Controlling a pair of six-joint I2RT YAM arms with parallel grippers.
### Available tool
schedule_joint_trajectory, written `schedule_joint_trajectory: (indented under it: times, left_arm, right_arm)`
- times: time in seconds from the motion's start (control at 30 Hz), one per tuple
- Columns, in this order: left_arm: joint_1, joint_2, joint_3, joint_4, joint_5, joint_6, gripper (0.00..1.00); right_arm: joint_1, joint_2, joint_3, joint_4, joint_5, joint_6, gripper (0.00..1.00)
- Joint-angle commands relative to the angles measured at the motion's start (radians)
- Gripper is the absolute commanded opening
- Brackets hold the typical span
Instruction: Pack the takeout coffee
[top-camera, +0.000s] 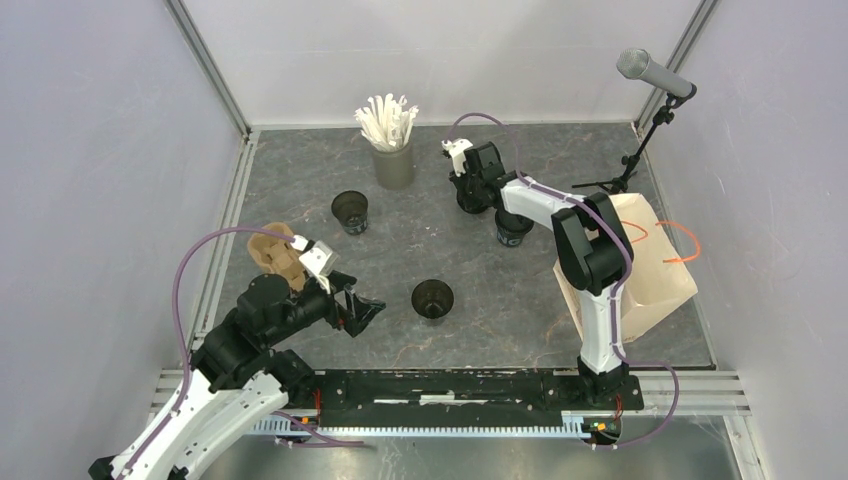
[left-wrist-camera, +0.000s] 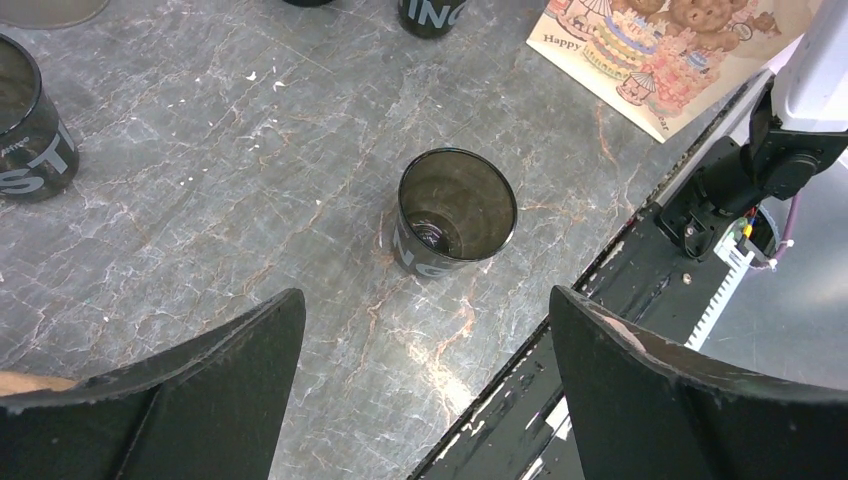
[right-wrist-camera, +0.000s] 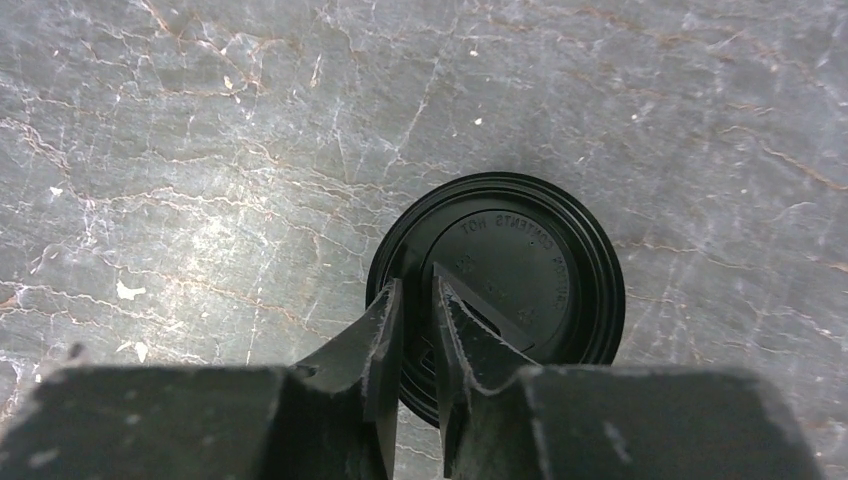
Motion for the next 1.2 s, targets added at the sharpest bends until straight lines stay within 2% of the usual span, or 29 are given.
schedule_joint_trajectory:
  times: [0.0, 0.4, 1.13, 1.17]
  left_arm:
    - [-0.002, -0.021, 0.017, 0.024, -0.008, 0.051, 0.96]
    - [-0.002, -0.025, 0.019, 0.020, -0.019, 0.054, 0.96]
    - [-0.002, -0.033, 0.017, 0.021, -0.018, 0.059, 0.95]
    - [-0.002, -0.032, 0.017, 0.020, -0.019, 0.060, 0.95]
  right_arm:
    - [-0.009, 0.020, 0.041, 0.026, -0.059, 0.010, 0.22]
    - [-0.020, -0.058, 0.035, 0.040, -0.090, 0.042, 0.28]
    - [-0.020, 0.001, 0.054, 0.028, -0.137, 0.056, 0.31]
    - [-0.021, -0.002, 0.061, 0.023, -0.137, 0.057, 0.35]
